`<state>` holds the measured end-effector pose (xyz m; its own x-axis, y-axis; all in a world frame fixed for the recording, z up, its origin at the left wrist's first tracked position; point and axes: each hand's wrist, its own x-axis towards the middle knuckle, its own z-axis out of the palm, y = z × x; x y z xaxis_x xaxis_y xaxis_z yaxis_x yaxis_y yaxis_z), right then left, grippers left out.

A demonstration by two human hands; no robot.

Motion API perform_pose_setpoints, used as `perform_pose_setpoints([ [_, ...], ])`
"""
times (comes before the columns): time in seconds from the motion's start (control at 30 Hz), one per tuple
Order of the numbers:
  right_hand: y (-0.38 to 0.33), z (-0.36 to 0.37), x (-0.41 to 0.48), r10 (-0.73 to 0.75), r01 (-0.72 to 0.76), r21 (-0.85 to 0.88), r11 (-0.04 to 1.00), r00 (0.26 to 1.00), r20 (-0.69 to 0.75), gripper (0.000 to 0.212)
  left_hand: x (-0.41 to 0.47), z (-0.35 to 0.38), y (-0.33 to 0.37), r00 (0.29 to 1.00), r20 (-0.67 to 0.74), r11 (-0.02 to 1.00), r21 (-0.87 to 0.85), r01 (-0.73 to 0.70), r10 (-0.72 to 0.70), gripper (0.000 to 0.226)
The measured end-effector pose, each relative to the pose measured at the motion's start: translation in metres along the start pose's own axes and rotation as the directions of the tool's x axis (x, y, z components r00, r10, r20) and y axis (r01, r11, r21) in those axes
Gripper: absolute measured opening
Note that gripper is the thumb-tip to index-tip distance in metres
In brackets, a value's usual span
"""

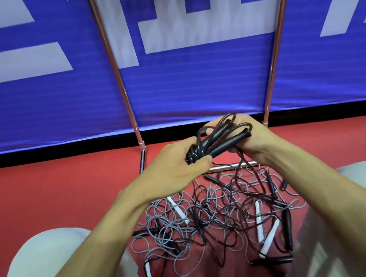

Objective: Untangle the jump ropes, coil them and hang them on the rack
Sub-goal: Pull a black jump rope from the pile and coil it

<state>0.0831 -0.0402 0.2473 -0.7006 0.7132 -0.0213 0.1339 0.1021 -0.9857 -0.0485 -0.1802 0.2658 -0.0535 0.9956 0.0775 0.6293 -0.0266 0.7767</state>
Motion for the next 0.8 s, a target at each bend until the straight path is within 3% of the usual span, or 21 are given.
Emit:
perform_pose_setpoints([
  [0.07, -0.001, 0.004, -0.001, -0.058, 0.049, -0.208, 0.977, 0.998, -0.038, 0.038, 0.001, -0.005, -0.002, 0.998, -0.053, 0.996, -0.087, 0.025, -0.029, 0.008],
  [0.17, -0.006, 0.01, -0.005, -0.137, 0.131, -0.529, 0.838, 0.99, 0.028, 0.035, 0.004, -0.008, -0.005, 0.992, -0.095, 0.974, -0.22, 0.062, -0.085, 0.03],
  [0.27, -0.006, 0.012, -0.01, -0.122, 0.19, -0.638, 0.746, 0.981, 0.149, 0.023, 0.006, -0.008, -0.012, 0.988, -0.094, 0.959, -0.266, 0.095, -0.124, 0.064],
  [0.37, -0.006, 0.01, -0.013, 0.041, 0.11, -0.631, 0.768, 0.975, 0.22, 0.025, 0.007, -0.007, -0.015, 0.993, -0.116, 0.991, -0.13, 0.011, -0.026, 0.052],
  [0.43, -0.006, 0.006, -0.012, 0.138, 0.054, -0.663, 0.746, 0.963, 0.233, 0.03, 0.007, -0.007, -0.016, 0.989, -0.146, 0.997, -0.071, 0.024, -0.034, 0.04],
  [0.57, -0.003, 0.0, -0.015, 0.239, 0.161, -0.875, 0.457, 0.925, 0.295, 0.028, 0.011, -0.013, -0.02, 0.957, -0.252, 0.989, -0.068, 0.129, -0.142, 0.028],
  [0.63, -0.003, -0.003, -0.018, 0.284, 0.167, -0.877, 0.45, 0.905, 0.318, 0.027, 0.013, -0.022, -0.027, 0.921, -0.347, 0.984, -0.039, 0.174, -0.177, 0.03],
  [0.73, -0.006, -0.003, -0.021, 0.182, 0.241, -0.818, 0.523, 0.906, 0.383, 0.02, 0.014, -0.031, -0.033, 0.912, -0.364, 0.975, 0.035, 0.219, -0.192, 0.031],
  [0.8, -0.009, -0.003, -0.022, 0.06, 0.346, -0.796, 0.497, 0.901, 0.429, 0.019, 0.016, -0.031, -0.038, 0.918, -0.338, 0.956, 0.127, 0.265, -0.209, 0.03],
])
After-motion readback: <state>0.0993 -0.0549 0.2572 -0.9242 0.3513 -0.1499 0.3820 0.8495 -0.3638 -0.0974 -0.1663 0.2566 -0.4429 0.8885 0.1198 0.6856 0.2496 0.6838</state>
